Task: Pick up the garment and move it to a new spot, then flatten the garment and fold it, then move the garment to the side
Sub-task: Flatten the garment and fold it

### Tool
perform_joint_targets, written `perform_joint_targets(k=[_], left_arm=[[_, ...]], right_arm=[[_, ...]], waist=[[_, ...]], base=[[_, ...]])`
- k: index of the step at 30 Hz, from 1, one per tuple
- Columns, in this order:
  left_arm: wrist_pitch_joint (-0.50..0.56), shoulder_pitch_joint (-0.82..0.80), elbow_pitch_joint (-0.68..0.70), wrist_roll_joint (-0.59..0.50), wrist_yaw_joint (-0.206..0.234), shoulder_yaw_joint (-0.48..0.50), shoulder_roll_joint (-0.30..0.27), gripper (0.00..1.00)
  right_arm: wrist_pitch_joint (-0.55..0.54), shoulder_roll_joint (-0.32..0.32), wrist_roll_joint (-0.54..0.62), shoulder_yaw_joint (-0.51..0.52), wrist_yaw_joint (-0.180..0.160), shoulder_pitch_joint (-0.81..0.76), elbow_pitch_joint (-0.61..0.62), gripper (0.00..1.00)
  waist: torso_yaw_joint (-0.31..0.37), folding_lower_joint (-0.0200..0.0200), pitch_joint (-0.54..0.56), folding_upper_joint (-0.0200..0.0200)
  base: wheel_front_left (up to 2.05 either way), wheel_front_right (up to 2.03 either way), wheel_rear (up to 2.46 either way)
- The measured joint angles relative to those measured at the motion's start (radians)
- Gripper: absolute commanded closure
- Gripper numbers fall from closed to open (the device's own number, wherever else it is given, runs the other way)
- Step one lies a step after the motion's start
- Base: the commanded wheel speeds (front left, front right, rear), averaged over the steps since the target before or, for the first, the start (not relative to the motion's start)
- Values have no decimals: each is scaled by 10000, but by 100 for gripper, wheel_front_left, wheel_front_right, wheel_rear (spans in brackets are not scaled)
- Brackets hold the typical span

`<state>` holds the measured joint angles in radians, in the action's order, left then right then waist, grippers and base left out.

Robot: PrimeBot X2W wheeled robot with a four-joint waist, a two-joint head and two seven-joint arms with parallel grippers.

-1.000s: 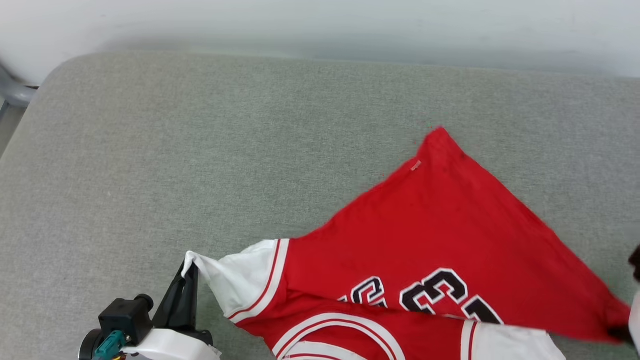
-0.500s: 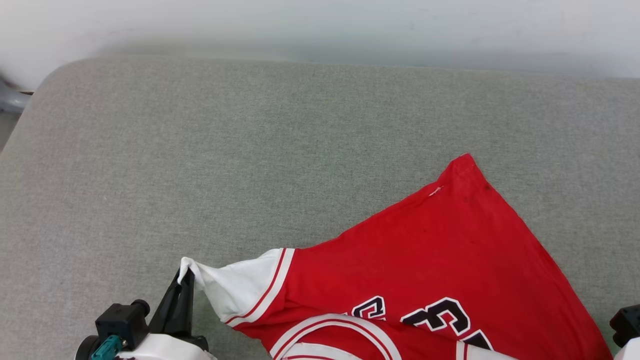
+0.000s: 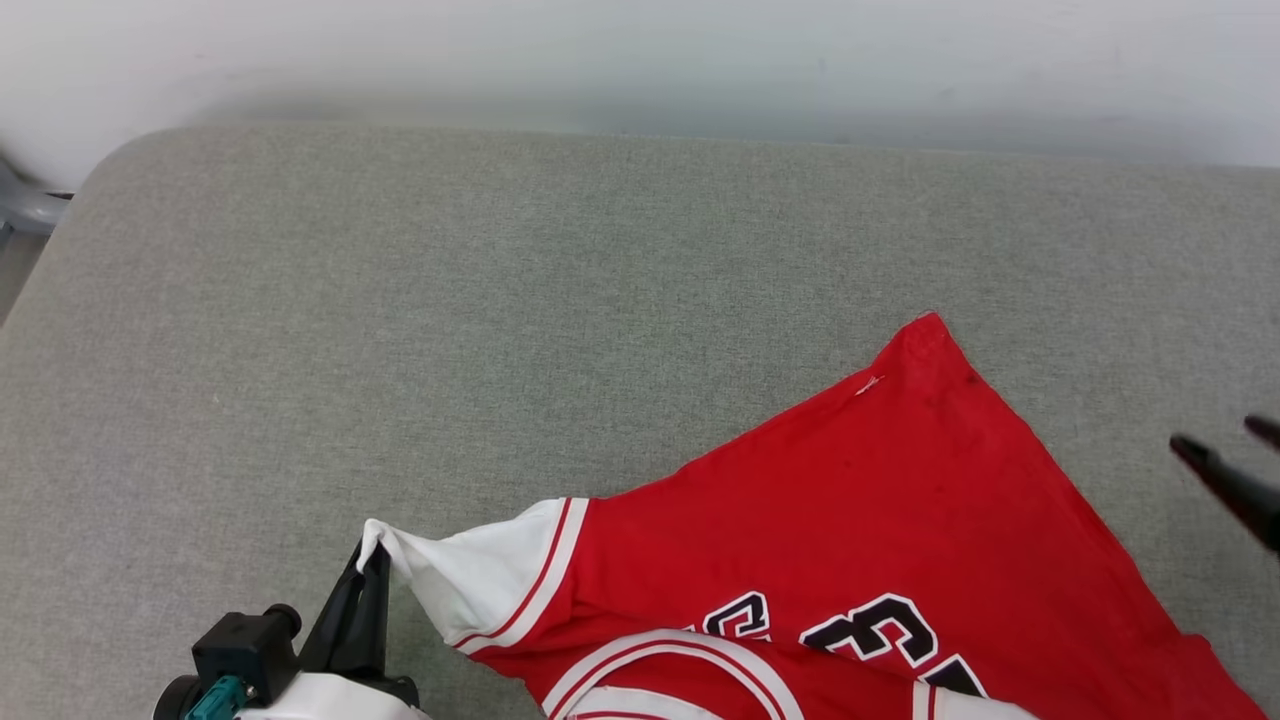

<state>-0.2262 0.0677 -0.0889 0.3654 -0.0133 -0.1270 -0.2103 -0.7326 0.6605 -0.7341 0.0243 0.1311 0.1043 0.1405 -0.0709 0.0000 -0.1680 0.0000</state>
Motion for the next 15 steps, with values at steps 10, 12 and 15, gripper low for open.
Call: perform_joint_targets(k=[10, 12, 15], left_arm=[[-44, -387, 146, -35, -25, -284, 38, 100], [-61, -523, 150, -86, -42, -347, 71, 100], [-96, -682, 161, -105, -100, -451, 130, 100]], right_arm=[[-1005, -105, 537, -771, 0, 3007, 326, 0], [-1325, -67, 616, -1256, 0, 3658, 88, 0], [-1914, 61, 779, -2088, 0, 4505, -384, 0]], waist=[[-330, 0, -539, 0], [-441, 1, -683, 0], [-618, 1, -914, 0]], base=[[0, 0, 0], [0, 0, 0], [0, 0, 0]])
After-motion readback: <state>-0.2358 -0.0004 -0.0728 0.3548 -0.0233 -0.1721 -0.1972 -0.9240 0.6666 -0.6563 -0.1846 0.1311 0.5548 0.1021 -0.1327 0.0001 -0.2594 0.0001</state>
